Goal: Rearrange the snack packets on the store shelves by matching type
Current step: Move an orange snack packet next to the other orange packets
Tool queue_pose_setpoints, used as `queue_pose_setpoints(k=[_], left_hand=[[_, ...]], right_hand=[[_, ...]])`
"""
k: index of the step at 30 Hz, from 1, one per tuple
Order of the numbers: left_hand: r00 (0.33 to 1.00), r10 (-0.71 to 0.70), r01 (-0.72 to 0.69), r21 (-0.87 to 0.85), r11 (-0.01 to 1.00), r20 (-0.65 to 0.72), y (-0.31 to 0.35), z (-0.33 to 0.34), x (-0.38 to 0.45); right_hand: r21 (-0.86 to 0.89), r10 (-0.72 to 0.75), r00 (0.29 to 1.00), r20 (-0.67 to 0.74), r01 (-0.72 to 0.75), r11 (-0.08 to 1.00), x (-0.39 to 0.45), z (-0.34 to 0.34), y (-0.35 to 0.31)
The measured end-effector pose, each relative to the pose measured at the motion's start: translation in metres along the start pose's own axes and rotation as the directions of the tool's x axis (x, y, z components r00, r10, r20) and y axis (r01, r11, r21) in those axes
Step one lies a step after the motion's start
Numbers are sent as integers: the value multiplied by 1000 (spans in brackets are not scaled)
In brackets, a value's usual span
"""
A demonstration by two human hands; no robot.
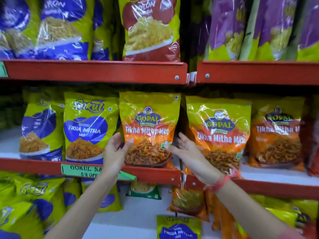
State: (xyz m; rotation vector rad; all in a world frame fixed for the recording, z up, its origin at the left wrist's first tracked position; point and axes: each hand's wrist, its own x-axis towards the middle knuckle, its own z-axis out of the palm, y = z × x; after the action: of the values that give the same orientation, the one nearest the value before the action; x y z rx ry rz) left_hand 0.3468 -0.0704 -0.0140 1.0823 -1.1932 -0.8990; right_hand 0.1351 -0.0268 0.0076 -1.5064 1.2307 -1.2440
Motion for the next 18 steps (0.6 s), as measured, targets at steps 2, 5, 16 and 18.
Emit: queue_pose_setpoints(k=[2, 5, 16, 18], left_hand=[[993, -28, 18, 90, 996, 113, -5, 3, 9], [991, 27, -43, 118, 992, 130, -6, -1, 8], [971, 228, -226, -36, 974, 68, 31, -24, -34], [966, 240, -239, -25, 971, 93, 40, -25, -44]], right_hand=[[-45, 17, 1000, -1, -17, 999, 11, 7, 7], [-78, -5, 997, -71, -1, 997, 22, 15, 33], [-91, -223, 956, -188, 209, 974, -36, 17, 5], [-77, -222, 958, -185, 211, 975, -46, 12, 1]])
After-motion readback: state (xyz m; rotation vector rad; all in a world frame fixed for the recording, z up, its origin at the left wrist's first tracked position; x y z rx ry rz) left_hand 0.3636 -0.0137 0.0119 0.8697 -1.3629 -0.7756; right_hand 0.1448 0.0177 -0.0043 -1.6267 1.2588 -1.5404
